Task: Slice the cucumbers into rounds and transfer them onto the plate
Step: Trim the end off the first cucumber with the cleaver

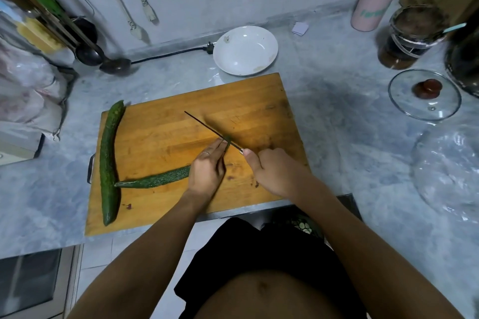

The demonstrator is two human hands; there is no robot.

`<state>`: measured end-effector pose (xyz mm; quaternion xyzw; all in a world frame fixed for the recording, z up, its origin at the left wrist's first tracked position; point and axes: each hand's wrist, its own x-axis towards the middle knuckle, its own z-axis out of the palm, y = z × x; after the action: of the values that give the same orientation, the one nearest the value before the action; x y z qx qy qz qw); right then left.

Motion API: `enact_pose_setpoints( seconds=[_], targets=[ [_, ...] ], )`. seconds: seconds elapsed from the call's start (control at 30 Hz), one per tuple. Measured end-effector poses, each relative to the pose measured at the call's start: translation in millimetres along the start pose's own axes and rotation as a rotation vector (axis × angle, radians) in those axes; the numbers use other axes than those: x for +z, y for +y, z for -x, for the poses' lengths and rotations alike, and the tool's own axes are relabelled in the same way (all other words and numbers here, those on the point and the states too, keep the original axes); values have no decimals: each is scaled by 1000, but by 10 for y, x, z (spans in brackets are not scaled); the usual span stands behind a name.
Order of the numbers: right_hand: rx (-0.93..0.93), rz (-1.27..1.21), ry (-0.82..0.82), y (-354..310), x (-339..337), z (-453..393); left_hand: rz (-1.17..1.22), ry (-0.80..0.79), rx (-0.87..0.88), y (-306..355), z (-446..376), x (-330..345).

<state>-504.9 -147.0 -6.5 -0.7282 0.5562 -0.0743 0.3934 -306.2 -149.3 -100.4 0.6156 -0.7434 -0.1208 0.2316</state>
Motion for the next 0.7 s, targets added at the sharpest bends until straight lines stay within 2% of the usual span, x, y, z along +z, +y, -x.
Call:
enact_pose_setpoints(
  seconds=[0.47, 0.7],
  targets=[
    [64, -24, 31, 4, 228, -130, 63, 25, -16, -71, -5, -37],
    [47, -140, -12, 87, -15, -148, 201, -24, -199, 12, -93, -141]
  ],
)
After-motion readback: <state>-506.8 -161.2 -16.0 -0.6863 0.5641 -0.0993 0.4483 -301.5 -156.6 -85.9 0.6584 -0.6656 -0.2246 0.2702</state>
